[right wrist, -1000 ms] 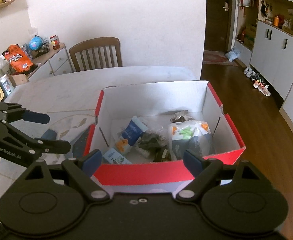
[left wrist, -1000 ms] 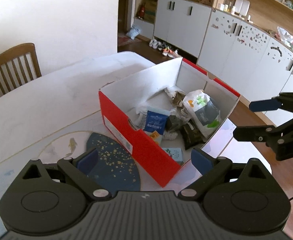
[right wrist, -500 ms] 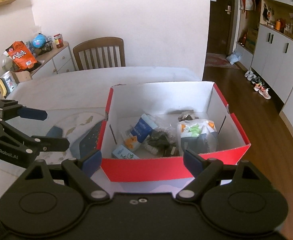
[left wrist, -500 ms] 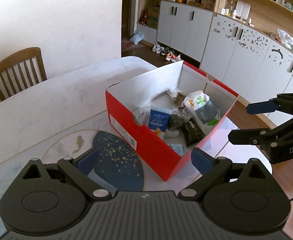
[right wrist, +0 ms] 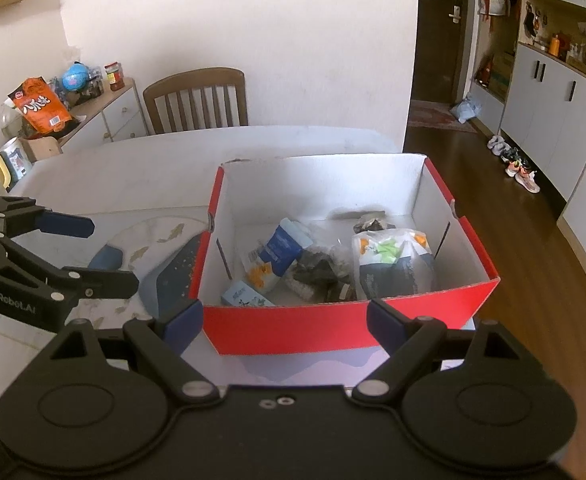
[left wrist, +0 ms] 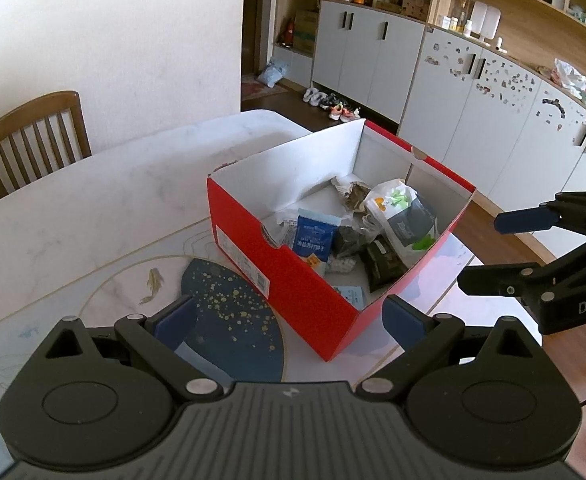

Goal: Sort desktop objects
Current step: 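Withdraw both grippers back from the red shoebox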

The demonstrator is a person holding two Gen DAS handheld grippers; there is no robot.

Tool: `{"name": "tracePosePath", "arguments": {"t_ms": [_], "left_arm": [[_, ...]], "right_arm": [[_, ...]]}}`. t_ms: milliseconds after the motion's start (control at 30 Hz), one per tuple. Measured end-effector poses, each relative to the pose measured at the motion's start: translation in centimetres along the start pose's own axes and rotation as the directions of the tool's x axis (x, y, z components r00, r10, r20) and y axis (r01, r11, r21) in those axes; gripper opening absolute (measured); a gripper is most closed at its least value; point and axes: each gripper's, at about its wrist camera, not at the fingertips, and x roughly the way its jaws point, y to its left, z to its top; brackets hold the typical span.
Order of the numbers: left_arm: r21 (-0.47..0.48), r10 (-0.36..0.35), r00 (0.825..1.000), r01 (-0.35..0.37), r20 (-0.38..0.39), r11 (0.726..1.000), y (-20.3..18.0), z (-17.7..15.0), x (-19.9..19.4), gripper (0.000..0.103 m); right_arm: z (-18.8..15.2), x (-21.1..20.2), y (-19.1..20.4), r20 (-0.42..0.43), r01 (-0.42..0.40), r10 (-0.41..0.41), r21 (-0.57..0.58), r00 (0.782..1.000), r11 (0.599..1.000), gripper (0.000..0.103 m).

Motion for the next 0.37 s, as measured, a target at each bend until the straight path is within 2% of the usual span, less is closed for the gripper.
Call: {"name": "tracePosePath", "arguments": {"t_ms": [367], "left_arm": [[-0.004, -0.003, 1.000, 0.003, 0.003, 1.000, 0.5, -0.2, 0.4, 0.099]], "right_arm": [[-1.0, -0.2, 0.7, -0.019, 0.002, -0.002, 0.028, 1.000, 1.000, 0.089]]}}
